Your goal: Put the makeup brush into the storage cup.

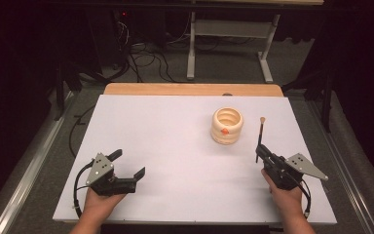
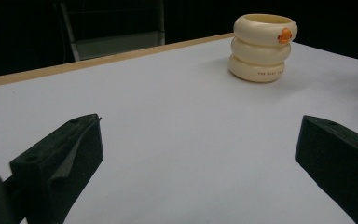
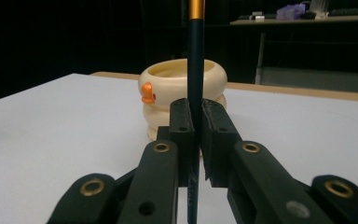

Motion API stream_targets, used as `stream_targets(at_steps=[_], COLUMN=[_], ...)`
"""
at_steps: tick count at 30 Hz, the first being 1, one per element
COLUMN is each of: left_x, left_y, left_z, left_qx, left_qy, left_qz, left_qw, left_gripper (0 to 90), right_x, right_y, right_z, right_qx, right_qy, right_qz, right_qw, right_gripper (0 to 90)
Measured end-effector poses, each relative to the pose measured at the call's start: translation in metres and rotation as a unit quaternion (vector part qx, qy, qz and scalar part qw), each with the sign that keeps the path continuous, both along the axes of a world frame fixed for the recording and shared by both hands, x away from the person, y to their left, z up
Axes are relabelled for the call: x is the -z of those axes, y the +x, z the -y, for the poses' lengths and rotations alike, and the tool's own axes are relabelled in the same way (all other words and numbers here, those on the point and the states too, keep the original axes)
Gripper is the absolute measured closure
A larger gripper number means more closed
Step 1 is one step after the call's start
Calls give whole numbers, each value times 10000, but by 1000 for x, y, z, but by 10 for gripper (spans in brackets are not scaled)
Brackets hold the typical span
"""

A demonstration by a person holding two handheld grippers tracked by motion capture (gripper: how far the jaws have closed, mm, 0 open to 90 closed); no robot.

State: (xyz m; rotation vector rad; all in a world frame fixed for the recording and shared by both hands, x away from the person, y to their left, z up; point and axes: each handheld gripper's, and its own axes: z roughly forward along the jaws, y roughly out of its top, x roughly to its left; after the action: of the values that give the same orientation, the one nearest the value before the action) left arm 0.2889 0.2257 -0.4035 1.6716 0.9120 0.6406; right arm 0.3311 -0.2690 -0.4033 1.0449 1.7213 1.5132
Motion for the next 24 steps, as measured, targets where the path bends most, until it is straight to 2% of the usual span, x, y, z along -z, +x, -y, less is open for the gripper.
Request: stream_targets(at_steps=[8,18,20,22,24], left_x=[0,0,-4,-11,-19], left_y=[0,0,0,0,1], left_z=[0,1,5,12,19], left_qx=[7,39,124,205,314], left_qy=[5,-23,-66,16,-81], left_qz=[-4,-55,-91,-36,-37], left_qw=[10000,10000,9999,9998,9995], left_gripper=[16,18,18,18,19], right_x=[-1,0,-1,-3,-5], right_y=[-4,-3,-3,-1,0], right_z=[-3,-6,-8,-12,-18], right_qx=[-111,-126,-150,-207,-257], right_qy=[61,34,65,25,-74], right_qz=[361,390,378,357,386], right_qw=[9993,9992,9992,9991,9989], right_gripper=[857,857,857,858,858])
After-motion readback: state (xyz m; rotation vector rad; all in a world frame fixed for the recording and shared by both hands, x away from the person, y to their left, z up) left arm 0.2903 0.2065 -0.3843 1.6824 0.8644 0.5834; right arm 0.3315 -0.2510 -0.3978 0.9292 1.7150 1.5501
